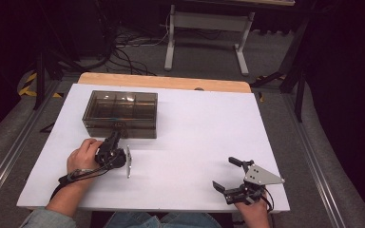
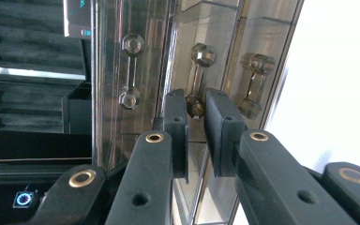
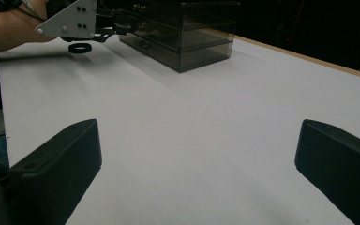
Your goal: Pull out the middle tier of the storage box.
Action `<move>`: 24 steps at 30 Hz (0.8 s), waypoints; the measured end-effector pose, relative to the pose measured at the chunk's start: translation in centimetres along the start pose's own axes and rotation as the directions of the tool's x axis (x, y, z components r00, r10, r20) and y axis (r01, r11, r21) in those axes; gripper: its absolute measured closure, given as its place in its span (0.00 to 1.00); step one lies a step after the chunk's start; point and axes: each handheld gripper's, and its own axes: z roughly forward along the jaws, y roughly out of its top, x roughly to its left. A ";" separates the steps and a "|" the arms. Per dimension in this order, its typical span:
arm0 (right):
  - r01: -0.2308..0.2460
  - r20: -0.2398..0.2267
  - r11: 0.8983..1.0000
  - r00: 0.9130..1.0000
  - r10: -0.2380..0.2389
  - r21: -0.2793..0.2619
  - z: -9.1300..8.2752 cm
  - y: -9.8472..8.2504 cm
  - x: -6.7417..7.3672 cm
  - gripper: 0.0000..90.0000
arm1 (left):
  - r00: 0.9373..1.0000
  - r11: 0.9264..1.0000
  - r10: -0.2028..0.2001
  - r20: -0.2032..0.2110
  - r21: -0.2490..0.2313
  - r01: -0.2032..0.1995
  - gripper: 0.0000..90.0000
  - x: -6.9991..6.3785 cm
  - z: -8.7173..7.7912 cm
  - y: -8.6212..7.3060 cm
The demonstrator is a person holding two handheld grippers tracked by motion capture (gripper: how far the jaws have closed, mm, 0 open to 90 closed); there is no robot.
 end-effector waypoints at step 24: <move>0.011 -0.002 1.000 1.000 -0.011 0.000 -0.1 0.0 0.0 0.01 | 0.999 1.000 0.012 0.049 -0.004 -0.012 0.88 0.0 -1.8 -0.1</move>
